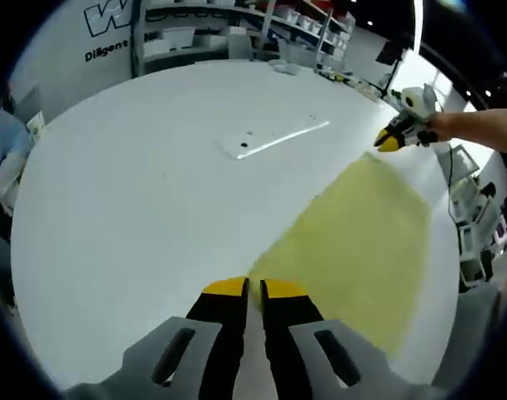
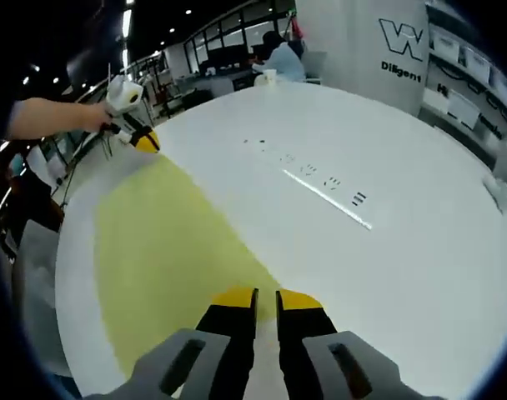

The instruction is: Fold the garment on the visible template until the final outline fits inside the template.

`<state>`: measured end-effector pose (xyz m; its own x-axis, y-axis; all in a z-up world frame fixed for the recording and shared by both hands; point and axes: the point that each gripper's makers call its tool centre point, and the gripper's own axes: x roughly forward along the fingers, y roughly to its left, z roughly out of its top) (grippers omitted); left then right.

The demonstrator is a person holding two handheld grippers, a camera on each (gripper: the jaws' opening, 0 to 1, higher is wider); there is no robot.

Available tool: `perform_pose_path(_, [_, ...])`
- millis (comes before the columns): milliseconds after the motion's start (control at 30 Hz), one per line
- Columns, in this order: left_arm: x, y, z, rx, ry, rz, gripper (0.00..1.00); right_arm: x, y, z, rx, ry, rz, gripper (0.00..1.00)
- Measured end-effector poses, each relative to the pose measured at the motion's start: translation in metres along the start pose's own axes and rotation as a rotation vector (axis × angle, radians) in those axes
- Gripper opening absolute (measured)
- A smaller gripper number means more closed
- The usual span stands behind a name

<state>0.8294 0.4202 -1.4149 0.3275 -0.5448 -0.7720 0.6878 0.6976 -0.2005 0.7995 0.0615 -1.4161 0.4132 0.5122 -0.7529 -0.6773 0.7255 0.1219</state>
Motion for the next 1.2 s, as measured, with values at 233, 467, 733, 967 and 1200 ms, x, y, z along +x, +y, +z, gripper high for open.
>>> perform_pose_path(233, [-0.022, -0.018, -0.022, -0.019, -0.040, -0.032, 0.10, -0.016, 0.023, -0.020, 0.022, -0.035, 0.011, 0.13])
perform_pose_path(467, [-0.041, -0.048, -0.046, -0.031, -0.088, -0.077, 0.14, -0.037, 0.051, -0.039, 0.051, -0.095, 0.026, 0.15])
perform_pose_path(733, [-0.057, -0.089, -0.085, -0.022, -0.120, -0.115, 0.20, -0.049, 0.084, -0.060, 0.078, -0.162, 0.034, 0.22])
perform_pose_path(967, [-0.064, -0.114, -0.121, -0.042, -0.120, -0.117, 0.19, -0.056, 0.117, -0.086, 0.122, -0.198, 0.056, 0.25])
perform_pose_path(1200, [-0.059, -0.129, -0.138, -0.022, -0.111, -0.129, 0.20, -0.054, 0.132, -0.106, 0.143, -0.185, 0.065, 0.26])
